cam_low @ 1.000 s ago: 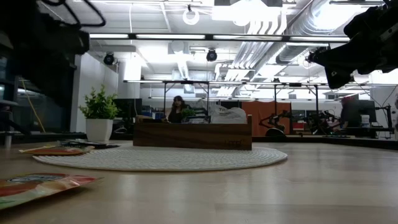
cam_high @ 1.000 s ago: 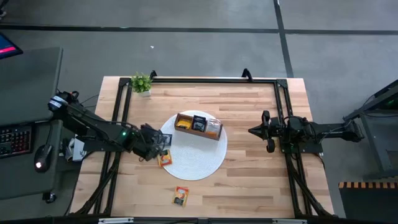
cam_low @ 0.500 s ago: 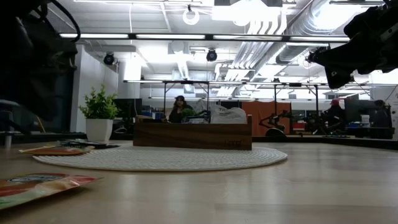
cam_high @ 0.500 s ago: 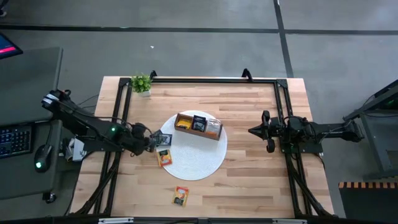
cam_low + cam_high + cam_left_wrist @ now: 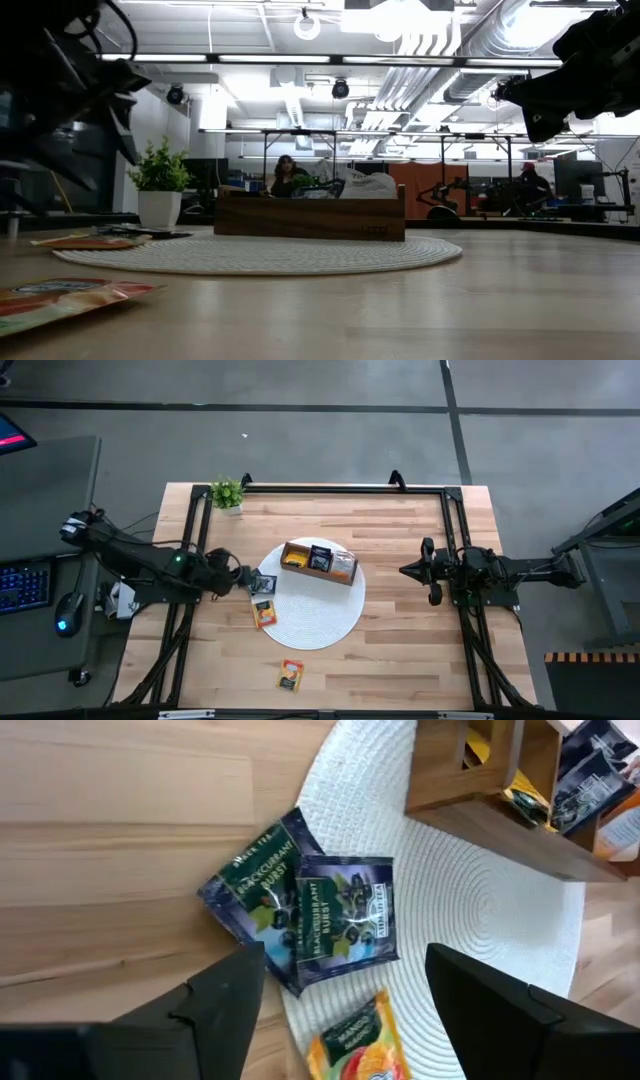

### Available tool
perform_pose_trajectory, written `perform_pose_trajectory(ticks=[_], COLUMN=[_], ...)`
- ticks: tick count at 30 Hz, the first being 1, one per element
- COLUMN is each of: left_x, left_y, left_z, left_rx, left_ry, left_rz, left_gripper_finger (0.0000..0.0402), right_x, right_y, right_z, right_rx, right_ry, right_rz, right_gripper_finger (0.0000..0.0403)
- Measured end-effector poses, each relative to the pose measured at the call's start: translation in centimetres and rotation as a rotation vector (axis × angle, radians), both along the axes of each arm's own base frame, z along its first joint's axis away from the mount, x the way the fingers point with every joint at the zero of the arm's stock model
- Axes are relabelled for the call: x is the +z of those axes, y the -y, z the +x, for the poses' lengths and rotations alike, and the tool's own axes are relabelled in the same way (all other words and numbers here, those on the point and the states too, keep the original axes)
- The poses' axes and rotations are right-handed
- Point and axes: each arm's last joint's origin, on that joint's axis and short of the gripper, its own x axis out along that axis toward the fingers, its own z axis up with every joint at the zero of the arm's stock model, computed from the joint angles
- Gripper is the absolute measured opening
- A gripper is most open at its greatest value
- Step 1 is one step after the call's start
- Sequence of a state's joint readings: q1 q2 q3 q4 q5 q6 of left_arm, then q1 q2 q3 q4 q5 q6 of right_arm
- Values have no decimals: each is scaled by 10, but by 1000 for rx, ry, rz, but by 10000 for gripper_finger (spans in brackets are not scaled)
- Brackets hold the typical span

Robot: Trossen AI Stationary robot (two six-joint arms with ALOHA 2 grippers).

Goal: Pick & Place Tea
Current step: Put the blue tea bag into the middle section of the wooden organizer

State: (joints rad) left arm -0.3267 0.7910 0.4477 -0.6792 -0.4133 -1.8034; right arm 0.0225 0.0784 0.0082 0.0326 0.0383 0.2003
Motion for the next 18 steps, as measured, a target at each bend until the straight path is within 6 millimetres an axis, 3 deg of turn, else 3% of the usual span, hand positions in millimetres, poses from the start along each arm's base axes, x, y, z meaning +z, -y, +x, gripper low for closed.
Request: perform_pose_trajectory(ticks=[7,18], left_x=[-5,-22], left_y=[-10,-10], left_z=[19,38], left_rx=[-4,-26], left_ry=[0,-75], left_rz=[-43,-97], left_gripper_finger=[275,275], right_x=[0,0], right_y=[0,0], right_z=[0,0], right_rx=[0,0], right_ry=[0,1], right_rz=[0,0], right_gripper_finger=[12,12])
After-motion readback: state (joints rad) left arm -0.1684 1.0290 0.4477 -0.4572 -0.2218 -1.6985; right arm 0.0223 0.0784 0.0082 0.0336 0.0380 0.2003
